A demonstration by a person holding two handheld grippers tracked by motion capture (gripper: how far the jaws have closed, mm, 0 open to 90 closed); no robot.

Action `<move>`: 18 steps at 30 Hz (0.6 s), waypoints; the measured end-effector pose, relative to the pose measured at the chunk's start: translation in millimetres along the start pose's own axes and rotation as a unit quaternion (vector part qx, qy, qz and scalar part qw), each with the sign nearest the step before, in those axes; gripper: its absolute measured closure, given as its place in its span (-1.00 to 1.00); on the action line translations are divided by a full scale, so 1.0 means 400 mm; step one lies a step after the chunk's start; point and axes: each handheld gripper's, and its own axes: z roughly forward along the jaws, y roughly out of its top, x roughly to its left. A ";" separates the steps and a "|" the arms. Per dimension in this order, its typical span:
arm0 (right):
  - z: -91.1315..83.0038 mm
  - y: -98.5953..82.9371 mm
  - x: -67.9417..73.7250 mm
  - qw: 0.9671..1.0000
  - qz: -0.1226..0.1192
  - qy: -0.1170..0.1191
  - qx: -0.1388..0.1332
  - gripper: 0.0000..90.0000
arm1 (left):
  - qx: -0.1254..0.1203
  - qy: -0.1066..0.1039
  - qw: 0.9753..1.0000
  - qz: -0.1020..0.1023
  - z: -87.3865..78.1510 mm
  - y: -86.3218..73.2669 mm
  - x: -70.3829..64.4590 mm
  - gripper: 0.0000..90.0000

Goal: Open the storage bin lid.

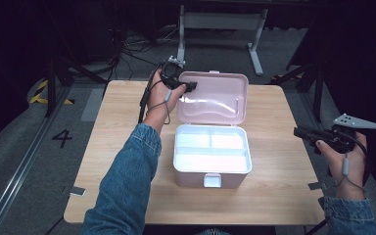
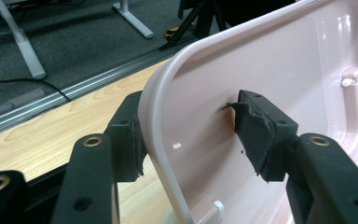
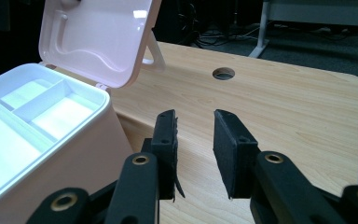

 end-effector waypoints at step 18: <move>0.010 -0.002 -0.014 1.000 0.008 0.005 0.001 0.57 | 0.021 -0.004 1.000 -0.019 0.053 -0.021 0.034 -0.02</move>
